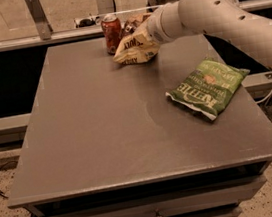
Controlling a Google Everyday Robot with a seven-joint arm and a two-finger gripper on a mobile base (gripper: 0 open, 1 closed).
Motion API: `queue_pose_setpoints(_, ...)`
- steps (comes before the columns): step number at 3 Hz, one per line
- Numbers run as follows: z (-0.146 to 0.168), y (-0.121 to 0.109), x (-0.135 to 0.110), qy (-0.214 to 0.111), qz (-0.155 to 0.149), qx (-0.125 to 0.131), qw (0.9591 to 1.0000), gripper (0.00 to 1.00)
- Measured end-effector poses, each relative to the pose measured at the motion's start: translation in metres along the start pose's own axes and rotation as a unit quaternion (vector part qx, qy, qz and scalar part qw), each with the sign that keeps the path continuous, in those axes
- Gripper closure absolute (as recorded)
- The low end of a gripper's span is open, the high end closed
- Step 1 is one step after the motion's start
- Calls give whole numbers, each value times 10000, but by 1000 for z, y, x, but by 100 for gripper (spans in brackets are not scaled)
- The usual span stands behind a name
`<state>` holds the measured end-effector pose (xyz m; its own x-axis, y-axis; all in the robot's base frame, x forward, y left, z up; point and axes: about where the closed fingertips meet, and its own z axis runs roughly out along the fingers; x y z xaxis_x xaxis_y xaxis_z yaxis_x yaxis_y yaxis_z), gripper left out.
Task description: Move brown chip bag near coke can
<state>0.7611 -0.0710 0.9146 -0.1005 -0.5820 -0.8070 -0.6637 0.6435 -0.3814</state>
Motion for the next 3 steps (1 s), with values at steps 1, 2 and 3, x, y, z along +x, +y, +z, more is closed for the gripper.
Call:
queue_pose_setpoints(1,-11,9,-4,-60,-4,-53,10000,13)
queue_pose_setpoints(2,-38,22,-14,-153,-107,-132,9997,0)
queue_pose_setpoints(3,-82,32,-18,-347,-157,-364,9986,0)
